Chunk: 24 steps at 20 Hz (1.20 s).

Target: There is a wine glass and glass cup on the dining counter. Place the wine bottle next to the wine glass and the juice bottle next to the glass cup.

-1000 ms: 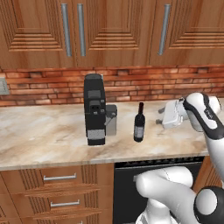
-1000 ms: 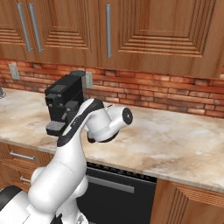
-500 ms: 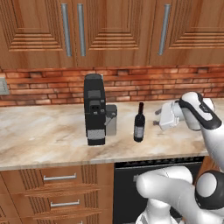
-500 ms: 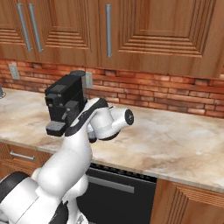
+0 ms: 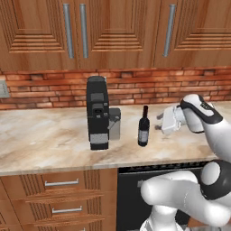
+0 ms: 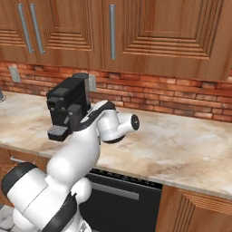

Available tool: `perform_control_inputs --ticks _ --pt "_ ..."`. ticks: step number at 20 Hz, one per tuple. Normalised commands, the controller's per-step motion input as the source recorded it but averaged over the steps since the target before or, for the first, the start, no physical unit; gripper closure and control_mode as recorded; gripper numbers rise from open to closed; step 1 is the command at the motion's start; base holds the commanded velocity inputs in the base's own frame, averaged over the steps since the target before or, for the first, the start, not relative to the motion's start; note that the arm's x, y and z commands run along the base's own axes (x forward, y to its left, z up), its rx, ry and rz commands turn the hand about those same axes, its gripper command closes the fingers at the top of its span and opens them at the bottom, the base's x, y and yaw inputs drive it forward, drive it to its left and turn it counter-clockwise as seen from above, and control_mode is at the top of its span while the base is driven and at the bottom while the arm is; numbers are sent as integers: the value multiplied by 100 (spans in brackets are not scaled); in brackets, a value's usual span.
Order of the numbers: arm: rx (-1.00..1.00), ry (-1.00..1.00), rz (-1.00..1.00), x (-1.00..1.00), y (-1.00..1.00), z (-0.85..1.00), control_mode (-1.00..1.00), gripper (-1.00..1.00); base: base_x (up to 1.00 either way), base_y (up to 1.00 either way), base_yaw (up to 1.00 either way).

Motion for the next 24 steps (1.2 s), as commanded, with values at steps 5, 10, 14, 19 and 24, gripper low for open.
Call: perform_control_inputs --ticks 5,10,14,19,24 --pt "1 4 0 28 1 -12 -100 -100 0 0 0" --pt "3 8 3 23 2 -10 -100 -100 0 0 0" --pt "3 7 5 23 0 -14 -100 -100 0 0 0" --pt "1 2 4 22 5 -15 -100 -100 0 0 0" --pt "0 0 6 20 0 -11 -100 -100 0 0 0"
